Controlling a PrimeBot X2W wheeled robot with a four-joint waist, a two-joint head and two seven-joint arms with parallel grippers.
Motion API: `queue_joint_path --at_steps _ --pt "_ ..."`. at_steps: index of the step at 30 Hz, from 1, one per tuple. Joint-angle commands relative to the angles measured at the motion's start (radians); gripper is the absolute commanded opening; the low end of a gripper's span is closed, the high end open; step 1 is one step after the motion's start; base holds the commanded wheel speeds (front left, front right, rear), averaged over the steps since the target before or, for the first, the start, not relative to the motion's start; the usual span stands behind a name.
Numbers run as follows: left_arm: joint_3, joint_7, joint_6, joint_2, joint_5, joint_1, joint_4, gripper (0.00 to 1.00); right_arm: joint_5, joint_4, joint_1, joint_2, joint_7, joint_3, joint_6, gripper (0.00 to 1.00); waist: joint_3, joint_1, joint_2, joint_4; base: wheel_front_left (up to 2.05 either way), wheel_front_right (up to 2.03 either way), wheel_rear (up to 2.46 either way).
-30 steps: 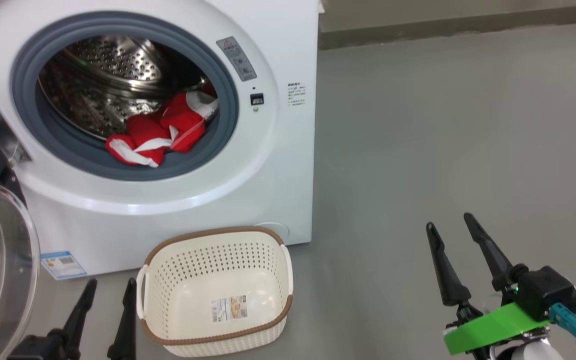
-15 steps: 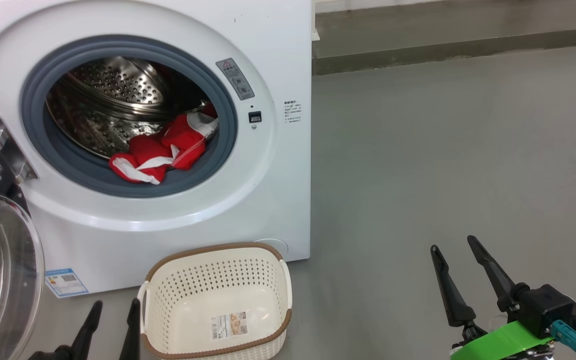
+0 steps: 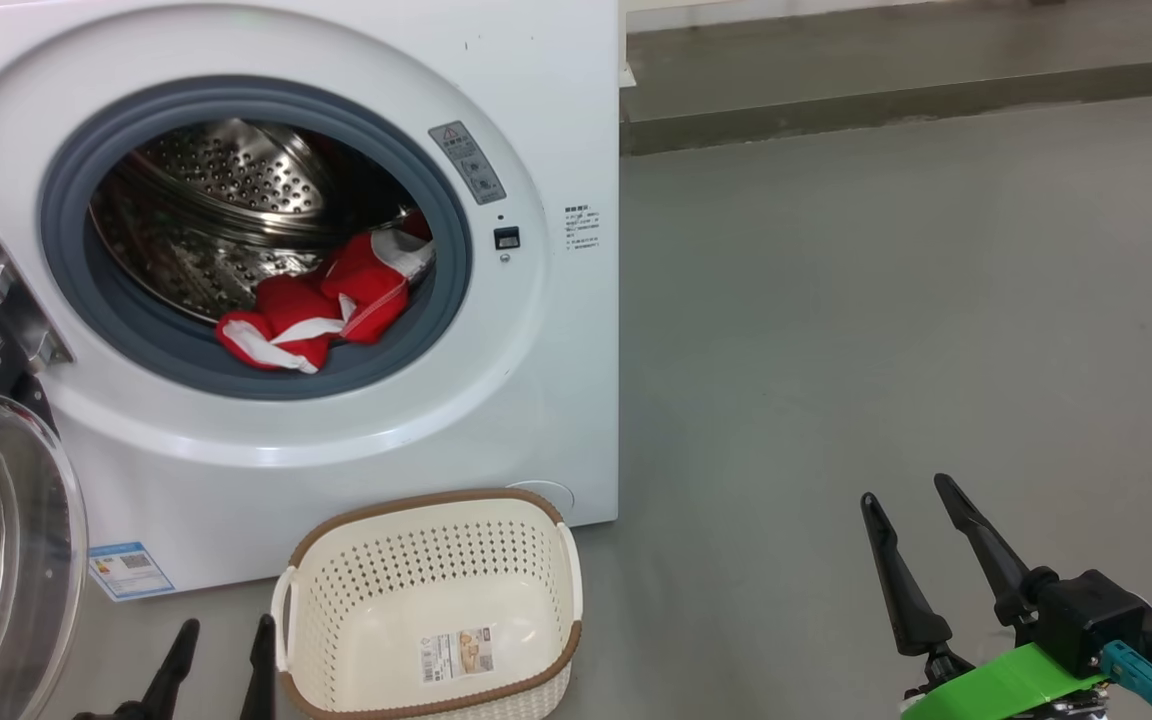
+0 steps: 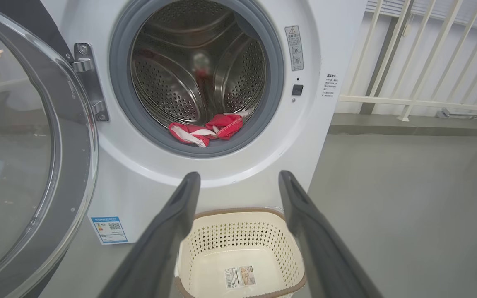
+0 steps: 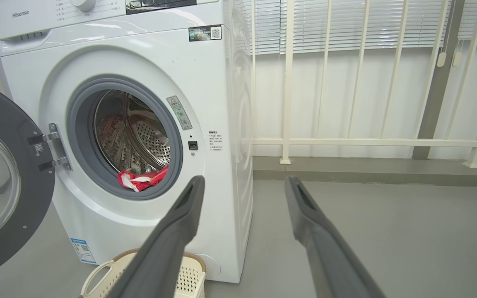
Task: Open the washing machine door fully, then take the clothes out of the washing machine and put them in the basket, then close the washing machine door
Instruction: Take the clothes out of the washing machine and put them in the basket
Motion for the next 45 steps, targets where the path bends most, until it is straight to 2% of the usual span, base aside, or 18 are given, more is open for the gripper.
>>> queue_joint_path --at_steps 1,23,45 --pt "0.042 -0.012 -0.004 0.017 0.011 -0.039 -0.018 1.0 -0.005 -0.022 -0.018 -0.009 -0.006 0.019 0.006 1.0 0.001 0.0 0.0 0.0 0.29 -0.52 0.23" --pt "0.074 -0.012 -0.01 -0.016 0.026 -0.051 -0.041 1.0 0.0 -0.013 -0.024 -0.011 -0.006 0.028 0.006 1.0 0.014 0.0 0.0 0.002 1.33 -1.47 0.14" --pt "0.096 -0.012 -0.019 -0.046 0.072 -0.051 -0.073 1.0 -0.003 -0.011 -0.027 -0.005 -0.006 0.035 0.006 1.0 0.025 0.0 0.0 0.004 0.12 -0.12 0.0"
